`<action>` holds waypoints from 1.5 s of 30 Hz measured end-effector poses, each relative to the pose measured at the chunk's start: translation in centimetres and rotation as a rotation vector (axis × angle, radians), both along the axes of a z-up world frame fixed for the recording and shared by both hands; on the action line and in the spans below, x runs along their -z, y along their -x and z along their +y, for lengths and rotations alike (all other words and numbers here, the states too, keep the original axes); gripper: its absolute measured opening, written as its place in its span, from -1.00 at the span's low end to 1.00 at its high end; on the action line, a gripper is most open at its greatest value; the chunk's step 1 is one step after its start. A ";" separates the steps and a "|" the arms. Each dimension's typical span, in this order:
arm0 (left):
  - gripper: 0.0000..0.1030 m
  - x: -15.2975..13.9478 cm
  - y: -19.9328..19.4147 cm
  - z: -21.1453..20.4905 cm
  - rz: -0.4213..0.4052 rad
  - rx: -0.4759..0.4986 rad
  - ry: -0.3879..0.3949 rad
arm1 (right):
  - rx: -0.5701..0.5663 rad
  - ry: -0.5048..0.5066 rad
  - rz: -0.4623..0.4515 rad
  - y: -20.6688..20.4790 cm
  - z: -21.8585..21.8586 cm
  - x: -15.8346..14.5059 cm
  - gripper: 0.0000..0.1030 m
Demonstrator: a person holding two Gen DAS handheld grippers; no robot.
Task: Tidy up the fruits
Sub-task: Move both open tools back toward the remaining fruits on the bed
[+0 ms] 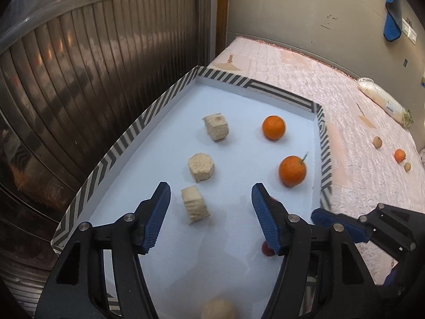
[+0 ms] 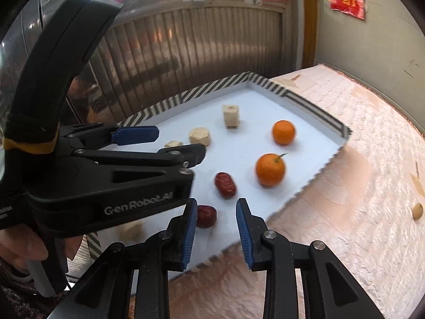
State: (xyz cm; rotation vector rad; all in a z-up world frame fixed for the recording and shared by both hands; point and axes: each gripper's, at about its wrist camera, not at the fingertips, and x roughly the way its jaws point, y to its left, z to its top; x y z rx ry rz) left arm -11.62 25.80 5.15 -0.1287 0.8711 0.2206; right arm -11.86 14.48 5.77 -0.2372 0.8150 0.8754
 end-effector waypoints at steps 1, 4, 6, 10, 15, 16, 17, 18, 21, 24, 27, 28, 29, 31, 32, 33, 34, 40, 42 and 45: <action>0.24 -0.2 -0.1 -0.4 -0.008 0.009 0.001 | 0.007 -0.012 0.003 -0.1 -0.5 -0.2 -0.44; 0.24 -0.6 -0.4 -1.7 -0.018 0.036 -0.002 | 0.040 -0.030 -0.005 -0.4 -1.9 -0.8 -0.42; 0.24 -0.8 -0.7 -2.7 -0.023 0.056 -0.008 | 0.073 -0.026 -0.020 -0.5 -3.1 -1.0 -0.40; 0.24 -0.8 -1.6 -5.1 -0.021 0.097 -0.009 | 0.136 -0.038 -0.012 -1.4 -5.6 -0.9 -0.39; 0.24 -0.8 -2.9 -8.6 -0.016 0.157 -0.011 | 0.221 -0.033 -0.015 -2.6 -8.9 -0.8 -0.39; 0.24 -0.8 -3.2 -9.3 -0.015 0.169 -0.009 | 0.235 -0.032 -0.016 -2.7 -9.5 -0.8 -0.38; 0.24 -0.8 -3.5 -10.1 -0.015 0.181 -0.012 | 0.255 -0.030 -0.015 -3.0 -10.4 -0.8 -0.38; 0.24 -0.8 -3.8 -10.8 -0.014 0.192 -0.015 | 0.270 -0.029 -0.015 -3.2 -11.1 -0.9 -0.38; 0.24 -0.9 -4.4 -12.9 -0.015 0.229 -0.018 | 0.323 -0.029 -0.015 -3.9 -13.8 -1.0 -0.38; 0.24 -0.9 -5.2 -15.1 -0.014 0.264 -0.015 | 0.377 -0.028 -0.011 -4.6 -16.3 -0.9 -0.37; 0.25 -1.1 -5.9 -17.2 -0.016 0.291 -0.021 | 0.429 -0.008 -0.013 -5.2 -18.6 -0.8 -0.35; 0.24 -1.1 -6.1 -17.8 -0.016 0.300 -0.020 | 0.443 -0.007 -0.013 -5.4 -19.6 -0.9 -0.34; 0.24 -1.1 -6.4 -18.5 -0.014 0.311 -0.015 | 0.460 -0.007 -0.013 -5.6 -20.5 -0.9 -0.33; 0.24 -1.0 -7.1 -19.9 -0.007 0.332 -0.001 | 0.490 -0.003 -0.012 -6.0 -22.2 -0.8 -0.32; 0.24 -0.9 -7.3 -20.5 -0.005 0.340 0.003 | 0.505 0.000 -0.013 -6.0 -23.2 -0.7 -0.32; 0.25 -0.9 -7.7 -21.1 -0.001 0.349 0.008 | 0.519 0.001 -0.013 -6.1 -23.9 -0.6 -0.31; 0.25 -0.7 -8.2 -21.8 0.007 0.361 0.018 | 0.533 0.003 -0.012 -6.2 -24.7 -0.6 -0.31; 0.25 0.6 -11.6 -24.9 0.062 0.404 0.085 | 0.644 0.038 -0.011 -7.1 -30.3 0.3 -0.19; 0.25 1.0 -13.0 -25.6 0.072 0.396 0.088 | 0.675 0.045 -0.002 -7.4 -31.9 0.6 -0.19; 0.24 1.4 -15.0 -26.2 0.084 0.390 0.099 | 0.705 0.041 0.009 -7.9 -33.9 0.9 -0.18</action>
